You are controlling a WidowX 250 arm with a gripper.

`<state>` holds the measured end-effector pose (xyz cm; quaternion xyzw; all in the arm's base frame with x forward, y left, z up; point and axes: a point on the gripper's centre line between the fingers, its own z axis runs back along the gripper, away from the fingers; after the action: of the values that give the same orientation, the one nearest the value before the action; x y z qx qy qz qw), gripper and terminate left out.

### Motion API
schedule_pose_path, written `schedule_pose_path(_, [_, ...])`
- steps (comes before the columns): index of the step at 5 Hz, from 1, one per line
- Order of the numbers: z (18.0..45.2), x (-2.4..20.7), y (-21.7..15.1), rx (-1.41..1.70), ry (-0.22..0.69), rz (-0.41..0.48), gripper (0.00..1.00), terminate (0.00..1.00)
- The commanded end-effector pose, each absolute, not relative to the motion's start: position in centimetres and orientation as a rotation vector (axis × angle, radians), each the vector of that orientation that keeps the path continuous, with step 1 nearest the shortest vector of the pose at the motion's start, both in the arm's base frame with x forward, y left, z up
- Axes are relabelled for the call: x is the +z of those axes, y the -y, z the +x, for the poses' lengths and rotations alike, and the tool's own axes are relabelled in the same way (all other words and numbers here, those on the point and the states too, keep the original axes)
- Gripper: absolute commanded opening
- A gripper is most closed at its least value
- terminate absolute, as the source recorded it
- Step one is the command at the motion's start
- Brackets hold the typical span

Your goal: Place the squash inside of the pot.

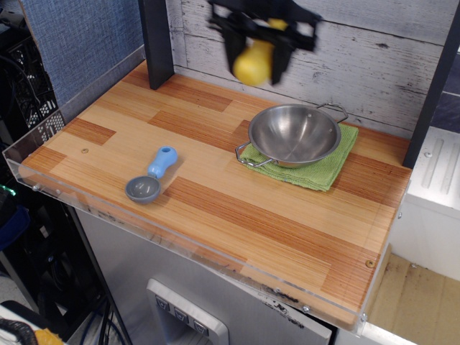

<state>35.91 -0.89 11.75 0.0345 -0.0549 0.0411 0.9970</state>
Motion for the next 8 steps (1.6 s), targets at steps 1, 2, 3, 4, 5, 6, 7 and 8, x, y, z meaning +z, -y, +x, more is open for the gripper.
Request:
schedule_pose_path(1, [37.6,8.8,4.2,-0.005,0.097,0.075,0.00,0.00])
schedule_pose_path(2, [37.1,5.9,3.5,-0.004,0.049,0.059,0.00,0.00])
schedule_pose_path(3, [36.7,3.0,2.8,-0.003,0.064,0.058,0.00,0.00])
schedule_pose_path(4, [36.8,2.0,2.9,-0.010,0.085,0.060,0.00,0.00])
schedule_pose_path(5, [36.9,2.4,3.1,-0.030,0.102,0.061,0.00,0.00])
schedule_pose_path(6, [36.6,5.3,2.9,-0.024,0.172,0.052,1.00,0.00])
schedule_pose_path(7, [36.4,8.8,2.4,0.010,0.261,0.023,1.00,0.00])
schedule_pose_path(8, [36.4,11.5,1.5,0.041,0.284,-0.016,1.00,0.00])
